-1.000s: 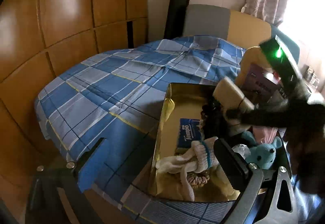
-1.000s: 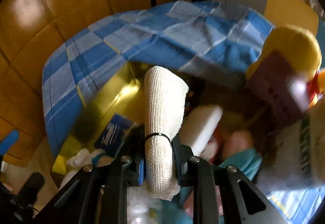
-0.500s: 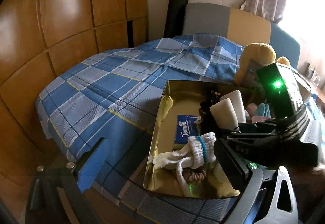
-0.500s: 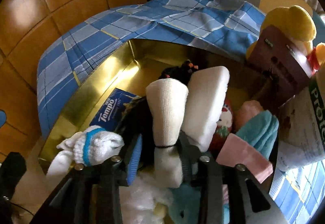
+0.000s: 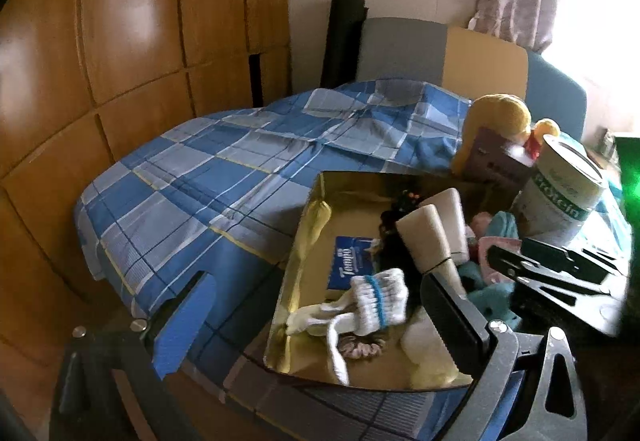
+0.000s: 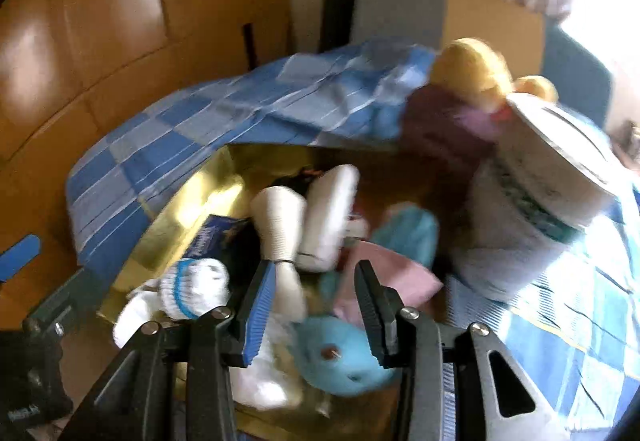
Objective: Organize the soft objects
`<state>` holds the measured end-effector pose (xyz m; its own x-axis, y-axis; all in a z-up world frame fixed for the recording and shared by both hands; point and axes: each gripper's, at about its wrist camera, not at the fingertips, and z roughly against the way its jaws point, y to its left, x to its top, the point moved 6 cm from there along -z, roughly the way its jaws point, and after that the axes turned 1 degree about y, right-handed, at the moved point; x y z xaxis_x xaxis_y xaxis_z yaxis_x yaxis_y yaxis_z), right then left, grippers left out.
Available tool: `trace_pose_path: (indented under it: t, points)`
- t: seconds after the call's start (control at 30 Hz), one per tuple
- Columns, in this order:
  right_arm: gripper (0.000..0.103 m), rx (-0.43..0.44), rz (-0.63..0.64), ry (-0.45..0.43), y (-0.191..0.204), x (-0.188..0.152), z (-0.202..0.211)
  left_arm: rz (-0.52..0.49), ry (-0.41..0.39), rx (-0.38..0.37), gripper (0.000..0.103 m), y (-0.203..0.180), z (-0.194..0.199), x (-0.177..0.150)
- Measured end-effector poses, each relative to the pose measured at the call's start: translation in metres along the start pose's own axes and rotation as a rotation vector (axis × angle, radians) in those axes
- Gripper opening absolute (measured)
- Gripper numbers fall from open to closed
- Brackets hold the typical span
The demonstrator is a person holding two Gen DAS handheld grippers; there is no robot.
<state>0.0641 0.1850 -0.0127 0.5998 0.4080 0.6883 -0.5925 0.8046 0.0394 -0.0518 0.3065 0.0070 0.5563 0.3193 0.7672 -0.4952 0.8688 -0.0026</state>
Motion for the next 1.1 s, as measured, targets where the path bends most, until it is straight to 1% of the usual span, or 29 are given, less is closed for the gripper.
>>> trace_pose_path:
  t: [0.2, 0.4, 0.63, 1.1]
  points:
    - [0.041, -0.097, -0.072, -0.056, -0.022, -0.024, 0.028, -0.014, -0.01, -0.039, 0.103, -0.019, 0.011, -0.002]
    - [0.041, -0.141, -0.084, -0.08, -0.029, -0.037, 0.041, -0.045, -0.005, -0.065, 0.103, -0.039, 0.015, -0.01]
    - [0.041, -0.15, -0.091, -0.092, -0.034, -0.041, 0.046, -0.062, 0.0, -0.075, 0.103, -0.051, 0.017, -0.013]
    - [0.041, -0.145, -0.096, -0.087, -0.034, -0.044, 0.045, -0.057, 0.008, -0.072, 0.103, -0.049, 0.016, -0.014]
